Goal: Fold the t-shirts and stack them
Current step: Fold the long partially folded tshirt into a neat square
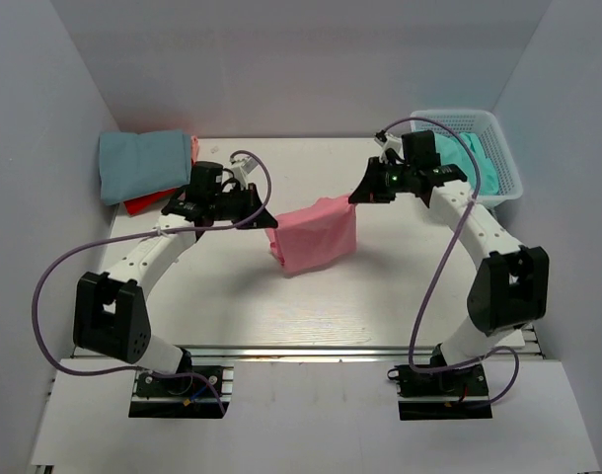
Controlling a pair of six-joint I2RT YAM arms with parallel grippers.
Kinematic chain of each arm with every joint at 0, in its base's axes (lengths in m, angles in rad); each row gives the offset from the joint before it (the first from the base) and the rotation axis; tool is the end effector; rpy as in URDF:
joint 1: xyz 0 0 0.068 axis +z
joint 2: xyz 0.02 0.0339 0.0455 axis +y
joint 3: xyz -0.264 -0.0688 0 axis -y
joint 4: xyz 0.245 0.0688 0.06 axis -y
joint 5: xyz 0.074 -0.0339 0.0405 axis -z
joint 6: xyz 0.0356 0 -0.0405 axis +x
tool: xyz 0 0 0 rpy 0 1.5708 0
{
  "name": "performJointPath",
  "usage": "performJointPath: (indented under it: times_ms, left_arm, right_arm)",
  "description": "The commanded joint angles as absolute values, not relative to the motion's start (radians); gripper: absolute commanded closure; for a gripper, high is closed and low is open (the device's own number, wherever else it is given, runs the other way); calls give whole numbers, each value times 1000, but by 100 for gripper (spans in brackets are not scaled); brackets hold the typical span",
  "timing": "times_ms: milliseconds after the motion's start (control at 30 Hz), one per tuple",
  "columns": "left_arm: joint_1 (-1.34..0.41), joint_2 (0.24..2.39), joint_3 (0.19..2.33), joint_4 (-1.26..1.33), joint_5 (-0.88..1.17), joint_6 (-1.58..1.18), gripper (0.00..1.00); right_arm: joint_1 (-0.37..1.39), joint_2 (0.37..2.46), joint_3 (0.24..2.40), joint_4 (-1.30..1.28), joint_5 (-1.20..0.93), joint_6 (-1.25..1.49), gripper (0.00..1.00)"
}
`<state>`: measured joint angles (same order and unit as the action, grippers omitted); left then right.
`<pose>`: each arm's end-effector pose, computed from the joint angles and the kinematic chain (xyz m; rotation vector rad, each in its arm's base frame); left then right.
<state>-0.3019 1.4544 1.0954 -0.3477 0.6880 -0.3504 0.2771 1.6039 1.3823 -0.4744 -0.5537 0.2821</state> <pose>0.2959 -0.1158 0.2799 0.3237 2.3062 -1.1192 0.3421 0.1168 0.3152 -0.2981 2.2873 0.9195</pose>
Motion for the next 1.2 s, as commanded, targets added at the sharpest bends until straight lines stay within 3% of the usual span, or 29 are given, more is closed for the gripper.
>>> performJointPath:
  times_ms: [0,633,700,733,767,833,867,900,933,967,1167]
  left_arm:
    - [-272,1466,1143,-359,629,-360,100]
    - [-156,1841,1298,-204,637,-403,100]
    - [-146,1893,1336,-192,627,-413,100]
    - [-137,1913,1357,-201,617,-413,93]
    - [-137,1933,1379,-231,617,-413,67]
    - [-127,1962,1436,-262,595,-404,44]
    - [-127,1971,1448,-277,577,-394,13]
    - [-127,1971,1457,-316,515,-394,0]
    - [-127,1962,1466,-330,490,-394,0]
    - [-127,1941,1466,-330,464,-385,0]
    - [-158,1830,1404,-334,489,-365,0]
  right_arm:
    - [253,1660,1485,-486,-580,290,100]
    - [235,2155,1885,-466,-638,304,100]
    - [236,2210,1905,-428,-658,308,91]
    - [235,2233,1939,-404,-672,311,87]
    - [235,2246,1951,-379,-681,307,77]
    - [235,2292,2008,-392,-661,324,65]
    - [235,2302,2095,-440,-660,312,59]
    - [235,2307,2114,-457,-655,292,38]
    - [235,2295,2121,-501,-635,281,20]
    - [241,2281,2093,-506,-606,249,10]
    - [242,1998,1757,-393,-537,229,10]
